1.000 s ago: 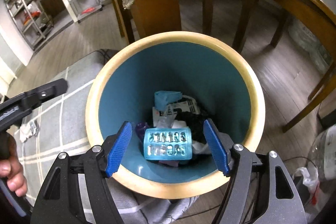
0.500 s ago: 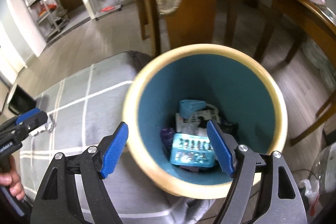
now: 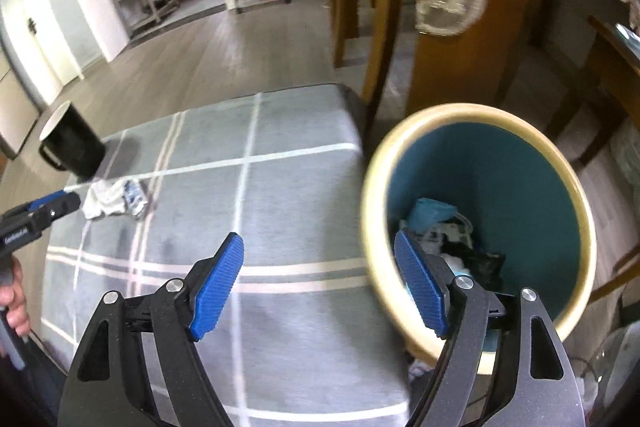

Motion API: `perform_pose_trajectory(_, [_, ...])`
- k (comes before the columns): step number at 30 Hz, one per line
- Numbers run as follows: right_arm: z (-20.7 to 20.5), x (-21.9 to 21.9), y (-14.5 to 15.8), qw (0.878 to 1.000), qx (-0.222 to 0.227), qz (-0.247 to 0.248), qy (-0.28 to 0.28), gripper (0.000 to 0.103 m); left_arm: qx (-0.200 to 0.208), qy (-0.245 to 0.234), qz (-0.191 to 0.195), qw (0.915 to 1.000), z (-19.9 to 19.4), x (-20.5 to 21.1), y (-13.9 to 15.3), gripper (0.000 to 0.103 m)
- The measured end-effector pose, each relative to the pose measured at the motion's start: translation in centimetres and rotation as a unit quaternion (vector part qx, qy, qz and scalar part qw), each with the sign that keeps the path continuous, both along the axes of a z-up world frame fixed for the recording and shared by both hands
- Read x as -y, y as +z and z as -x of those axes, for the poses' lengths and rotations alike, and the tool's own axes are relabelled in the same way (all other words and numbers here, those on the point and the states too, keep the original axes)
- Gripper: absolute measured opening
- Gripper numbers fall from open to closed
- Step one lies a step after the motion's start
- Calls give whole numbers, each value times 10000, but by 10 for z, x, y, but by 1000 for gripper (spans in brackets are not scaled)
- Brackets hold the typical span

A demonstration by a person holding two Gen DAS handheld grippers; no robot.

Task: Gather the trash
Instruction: 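Move both tools back from the bin to the tissue and medicine box on the table, then grasp the white tissue with the left tool while the right tool grasps the blue-white medicine box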

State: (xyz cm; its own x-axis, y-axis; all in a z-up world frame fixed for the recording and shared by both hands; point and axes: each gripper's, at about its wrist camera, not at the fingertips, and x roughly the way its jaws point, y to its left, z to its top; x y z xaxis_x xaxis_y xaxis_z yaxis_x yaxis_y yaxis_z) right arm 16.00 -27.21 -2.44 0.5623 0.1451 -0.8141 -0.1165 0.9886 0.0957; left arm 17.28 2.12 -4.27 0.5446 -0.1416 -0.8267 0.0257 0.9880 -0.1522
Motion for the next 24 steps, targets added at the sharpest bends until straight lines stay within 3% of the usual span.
perform_pose_trajectory(15, [-7,-93,-11,9914,-14,144,1303,79,-170,284,-64,9994,-23,-38,-30,59])
perform_pose_trajectory(24, [-29,-132,-22,9837,-45,139,1789,79,-377,252,-46,9990,-42,-40,-51,59])
